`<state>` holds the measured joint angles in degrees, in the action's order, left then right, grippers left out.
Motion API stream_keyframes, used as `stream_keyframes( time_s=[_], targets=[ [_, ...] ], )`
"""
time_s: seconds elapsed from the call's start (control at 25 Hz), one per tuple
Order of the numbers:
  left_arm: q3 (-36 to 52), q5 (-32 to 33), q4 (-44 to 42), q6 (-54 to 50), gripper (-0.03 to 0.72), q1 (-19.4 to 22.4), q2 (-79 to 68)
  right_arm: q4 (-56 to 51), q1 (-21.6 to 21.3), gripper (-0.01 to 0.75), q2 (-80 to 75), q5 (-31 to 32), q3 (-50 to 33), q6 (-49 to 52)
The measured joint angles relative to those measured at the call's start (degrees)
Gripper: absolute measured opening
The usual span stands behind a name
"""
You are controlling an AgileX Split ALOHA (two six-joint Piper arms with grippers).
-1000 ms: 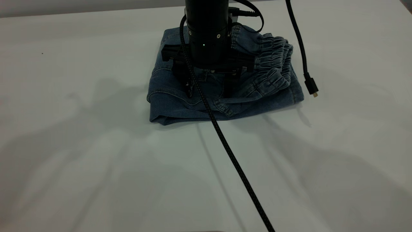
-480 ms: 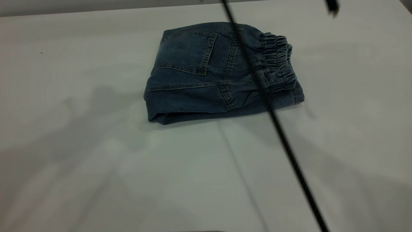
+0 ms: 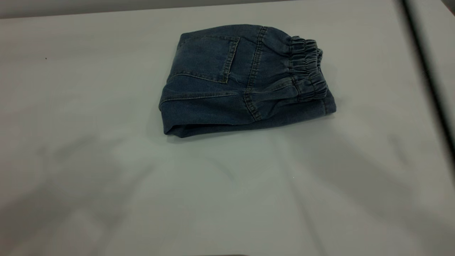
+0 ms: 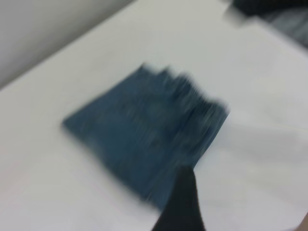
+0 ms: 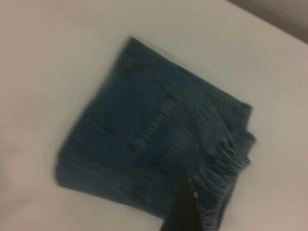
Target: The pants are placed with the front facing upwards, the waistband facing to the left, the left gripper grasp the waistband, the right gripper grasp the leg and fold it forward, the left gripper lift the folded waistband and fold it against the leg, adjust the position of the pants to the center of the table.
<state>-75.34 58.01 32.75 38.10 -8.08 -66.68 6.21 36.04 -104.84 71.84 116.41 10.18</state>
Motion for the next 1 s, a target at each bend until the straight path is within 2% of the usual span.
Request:
stream_keyframes(
  time_s=[0.16, 0.32, 0.68, 1.0],
  targets=[
    [0.00, 4.97, -7.87, -6.96, 0.587, 0.00, 2.83, -4.62, 0.00, 0.507, 7.44, 0.29, -0.23, -3.10],
    [0.00, 9.17, -10.71, -10.59, 0.587, 0.00, 4.23, -6.62, 0.00, 0.507, 16.29, 0.36, -5.57, -5.39],
    [1.26, 9.17, -11.76, -15.30, 0.587, 0.00, 5.22, -6.21, 0.00, 0.507, 40.85, 0.59, -32.19, -5.96],
    [14.89, 9.17, -11.87, -15.93, 0.587, 0.00, 10.03, -4.22, 0.00, 0.507, 60.61, 0.63, -56.33, -5.52]
  ],
)
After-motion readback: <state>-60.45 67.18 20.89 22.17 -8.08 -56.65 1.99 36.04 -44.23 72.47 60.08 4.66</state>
